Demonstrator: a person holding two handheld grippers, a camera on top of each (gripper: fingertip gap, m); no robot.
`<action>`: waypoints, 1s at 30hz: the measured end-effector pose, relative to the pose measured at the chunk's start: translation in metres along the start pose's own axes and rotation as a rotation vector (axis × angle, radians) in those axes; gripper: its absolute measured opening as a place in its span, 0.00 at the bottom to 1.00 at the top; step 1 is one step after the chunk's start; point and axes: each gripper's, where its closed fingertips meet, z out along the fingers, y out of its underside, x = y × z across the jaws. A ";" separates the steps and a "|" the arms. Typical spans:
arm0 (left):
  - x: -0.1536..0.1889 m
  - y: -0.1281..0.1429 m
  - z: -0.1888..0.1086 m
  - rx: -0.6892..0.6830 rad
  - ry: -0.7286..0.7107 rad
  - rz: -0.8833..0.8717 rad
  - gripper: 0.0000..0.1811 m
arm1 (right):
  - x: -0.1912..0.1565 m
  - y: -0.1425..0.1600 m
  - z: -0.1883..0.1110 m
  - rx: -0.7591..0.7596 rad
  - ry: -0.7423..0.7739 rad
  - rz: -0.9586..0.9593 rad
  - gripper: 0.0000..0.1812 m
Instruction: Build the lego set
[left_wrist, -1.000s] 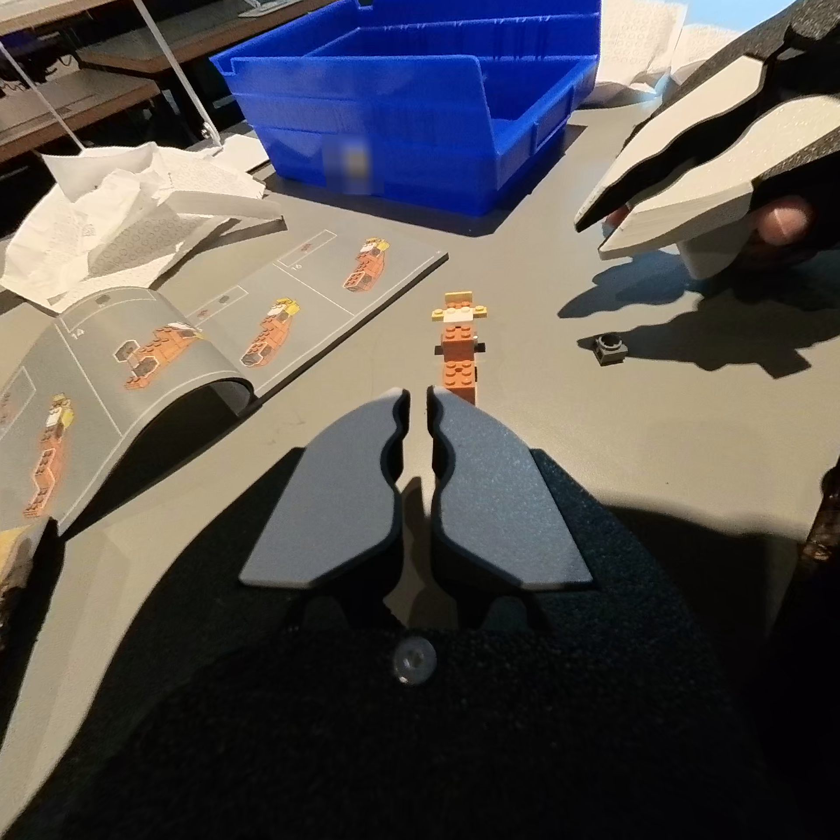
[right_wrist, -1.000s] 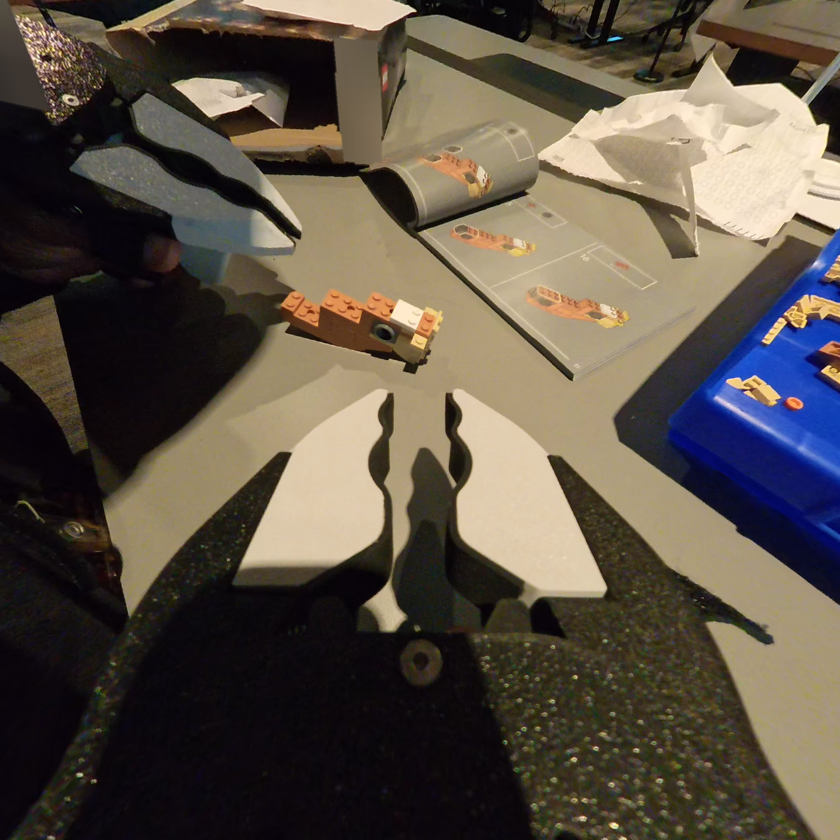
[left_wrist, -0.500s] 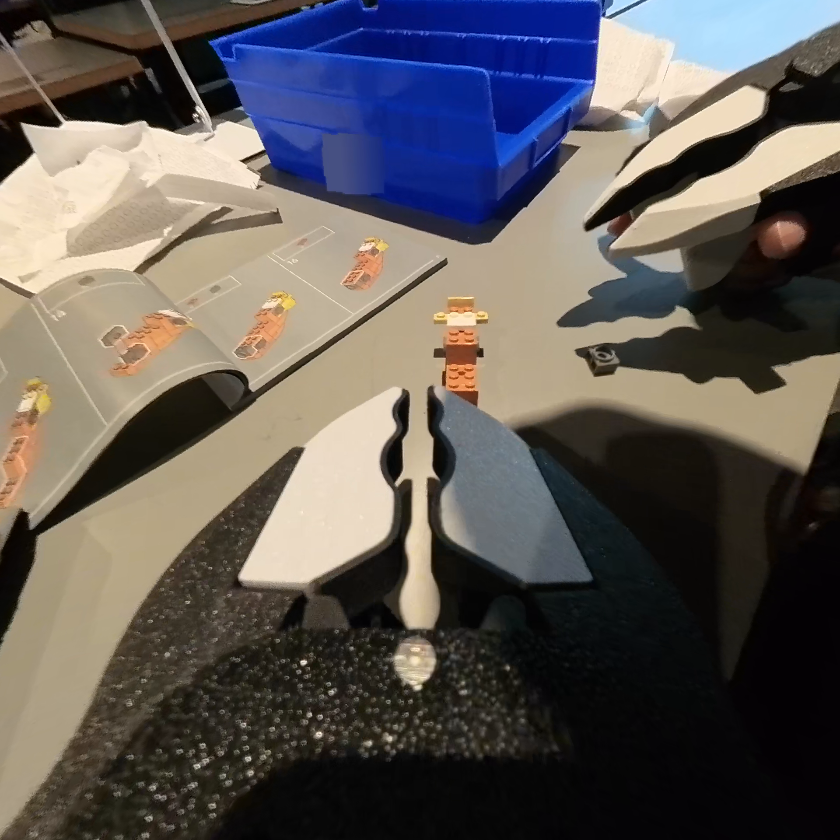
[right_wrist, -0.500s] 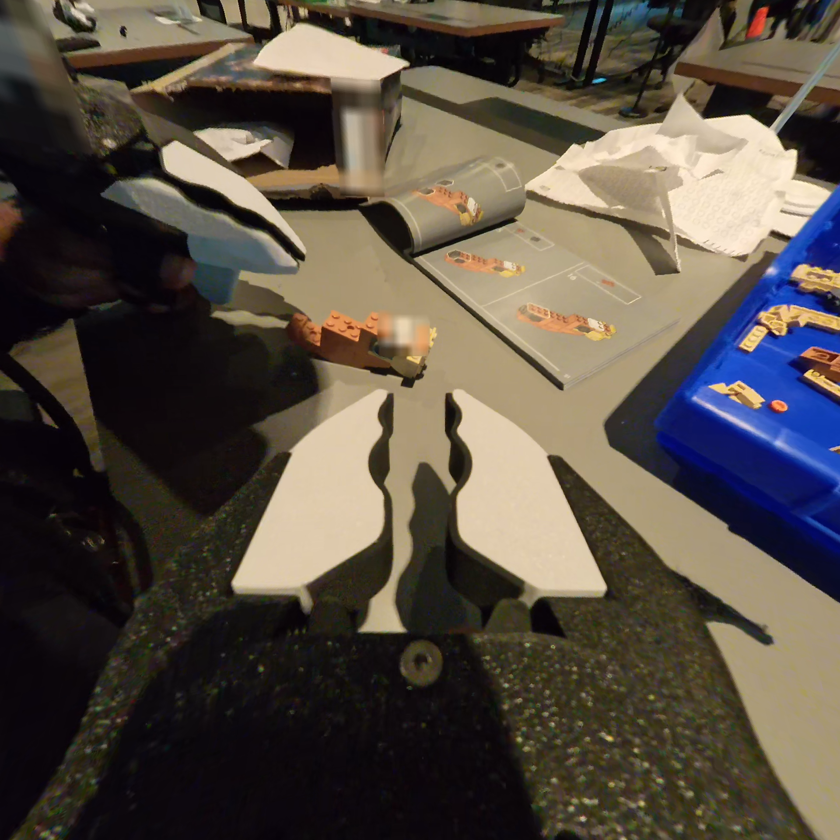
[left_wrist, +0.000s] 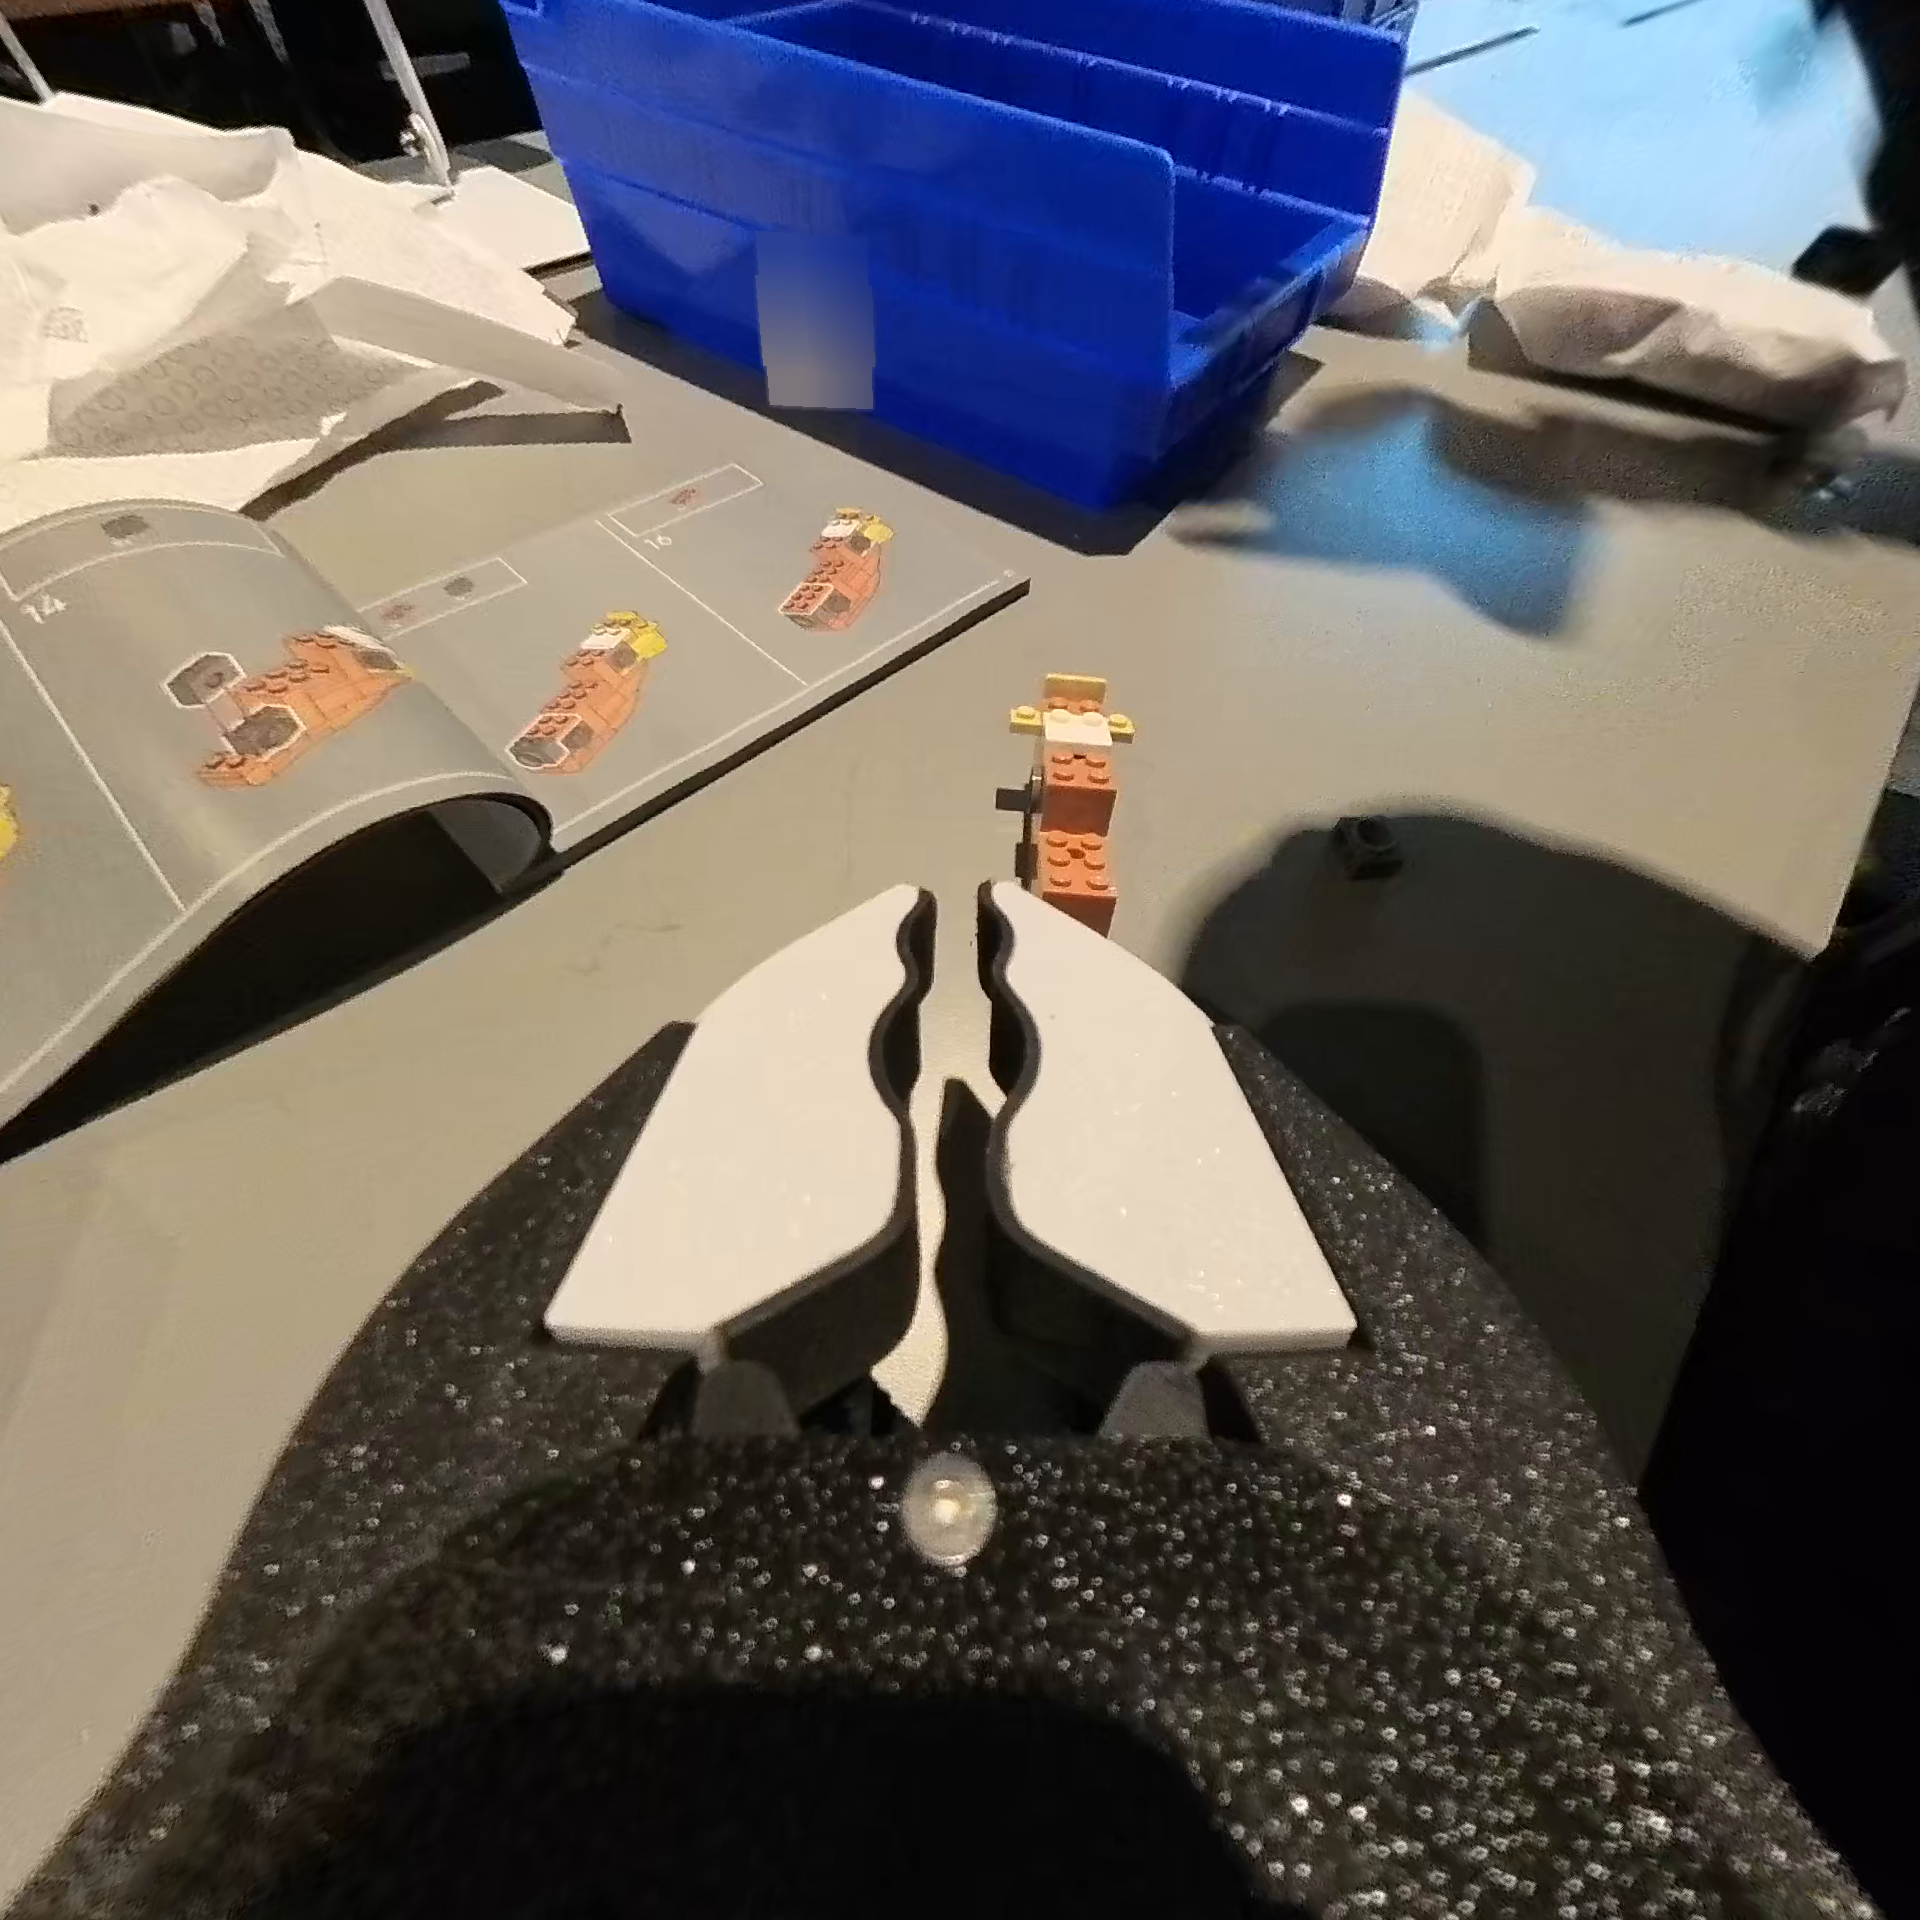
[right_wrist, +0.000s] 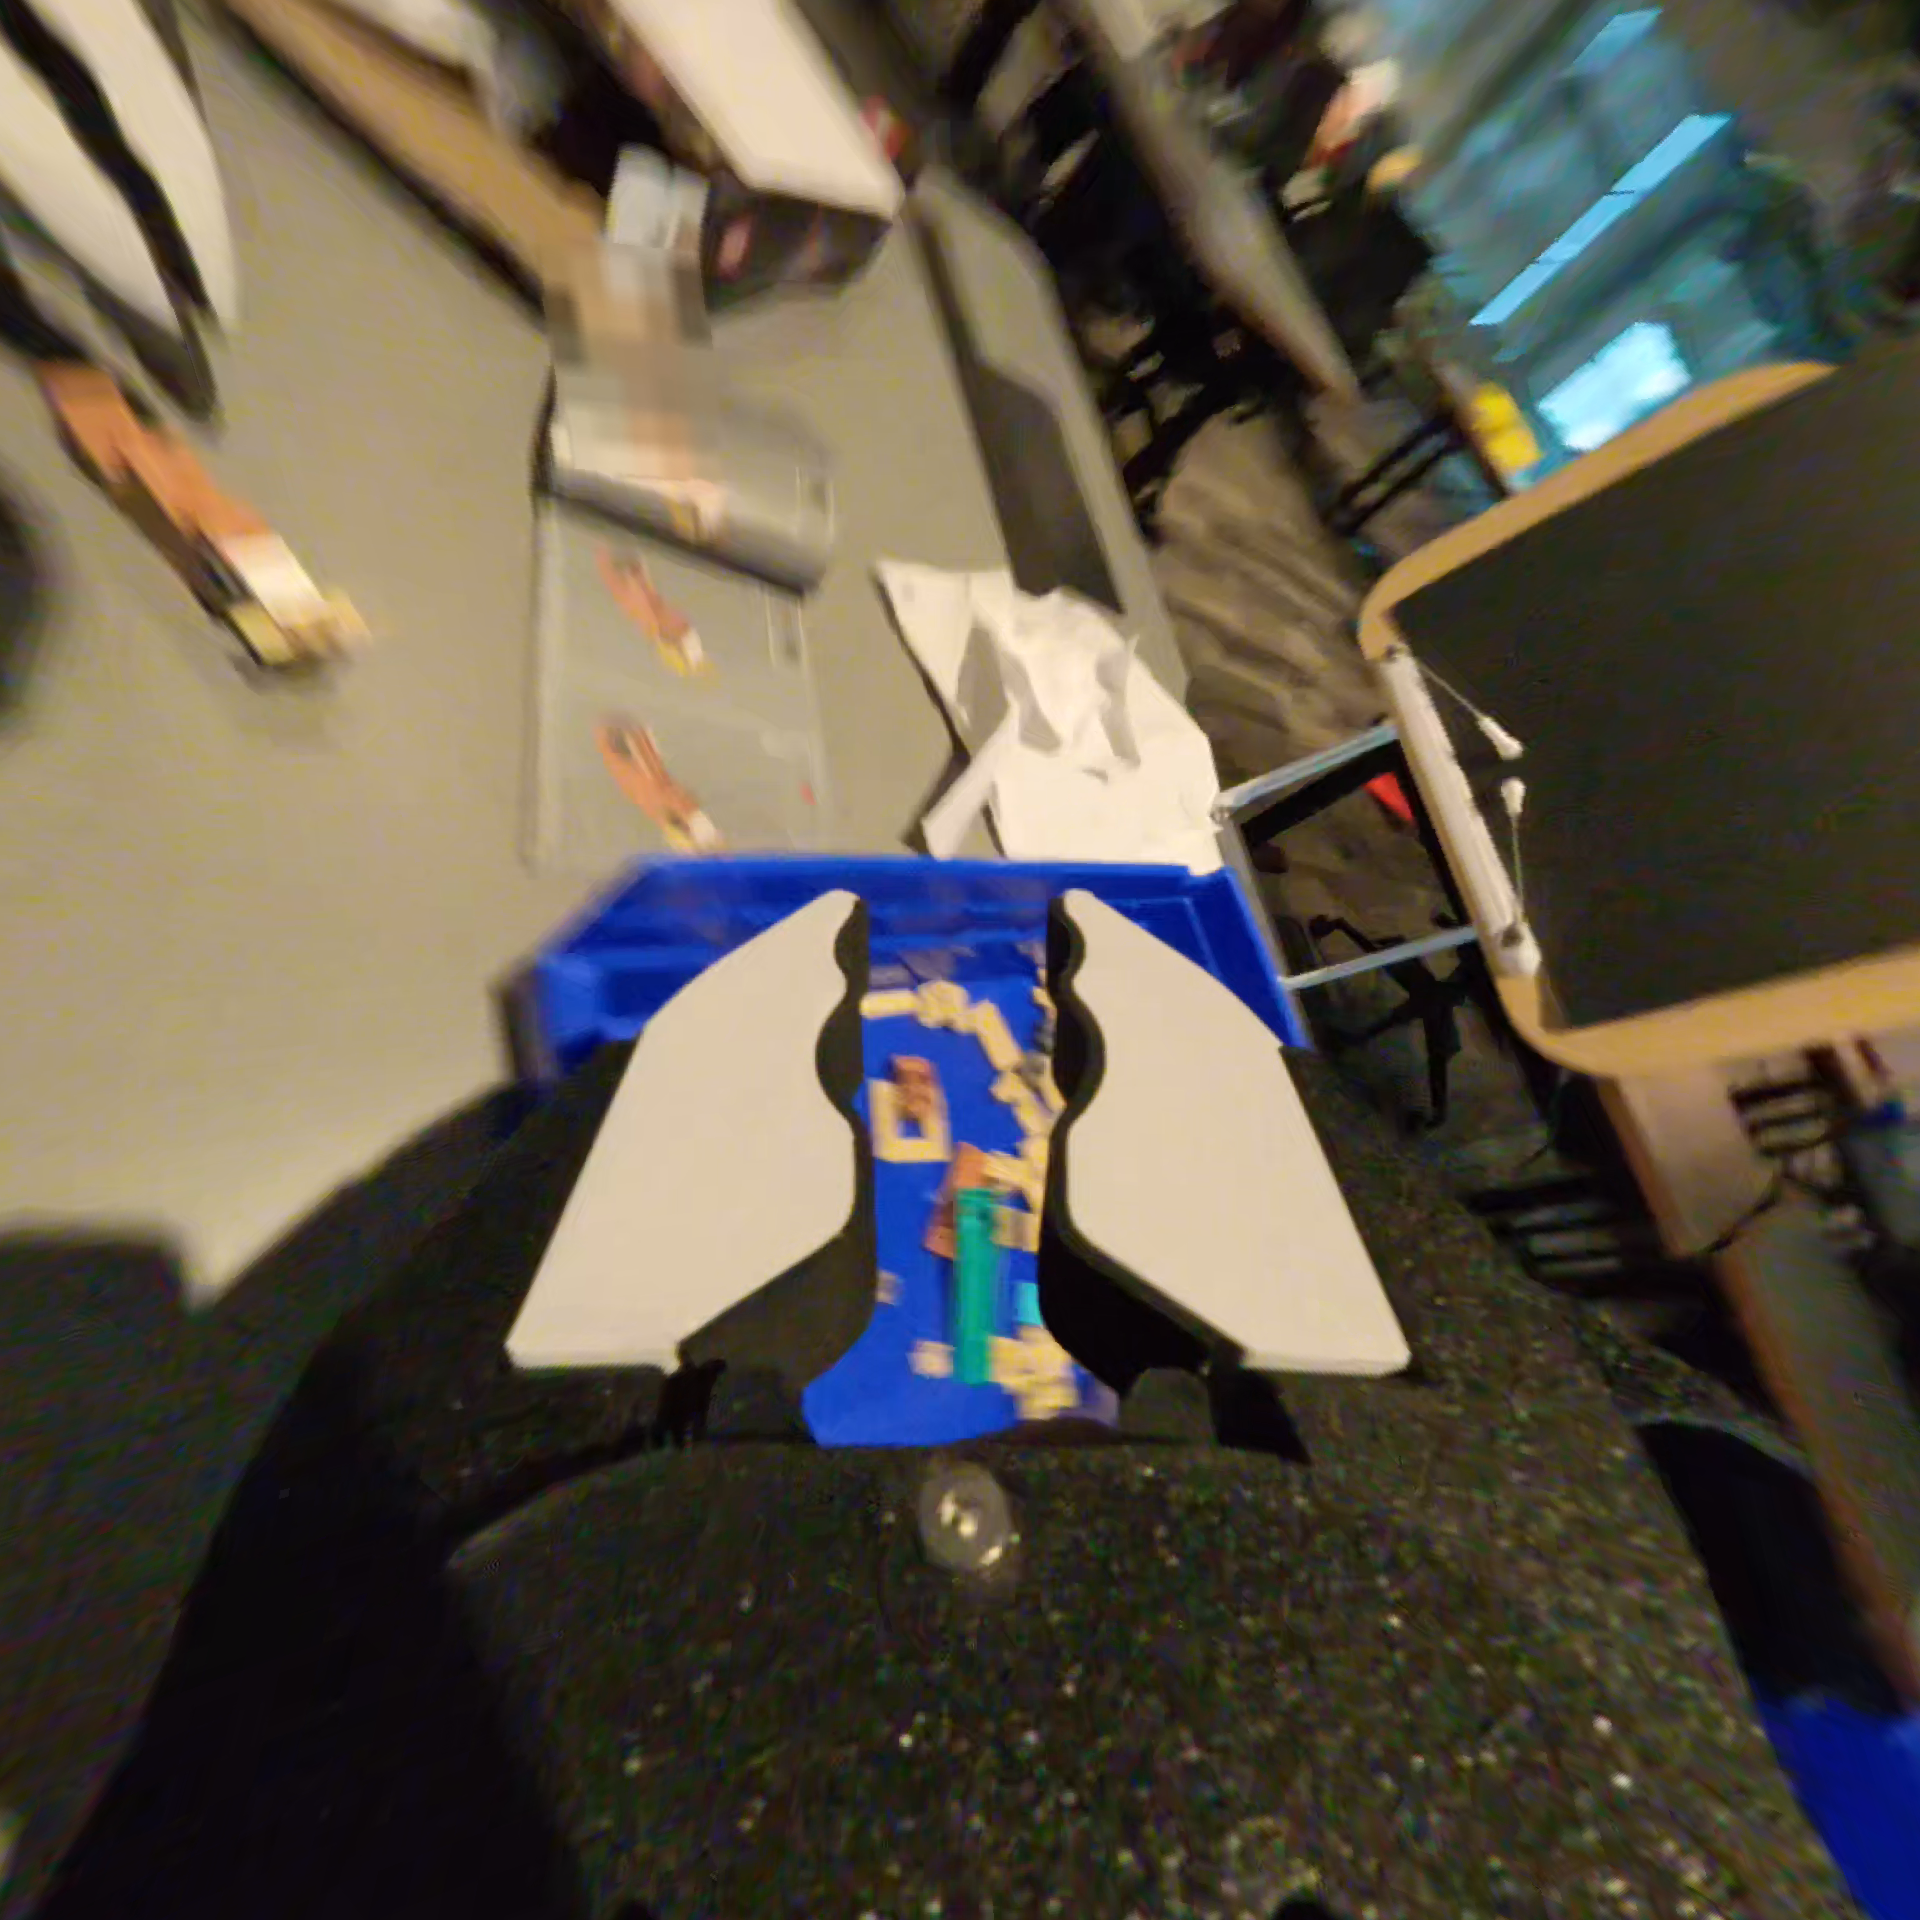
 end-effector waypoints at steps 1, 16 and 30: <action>0.000 0.000 0.000 -0.002 -0.004 0.007 0.04 | 0.020 0.015 0.015 -0.046 -0.080 -0.081 0.18; -0.003 -0.001 -0.002 0.009 -0.050 0.019 0.04 | 0.039 0.171 0.154 -0.428 -0.705 -0.361 0.07; -0.008 -0.006 -0.007 0.061 0.000 -0.083 0.04 | 0.028 0.188 0.167 -0.547 -0.792 -0.302 0.09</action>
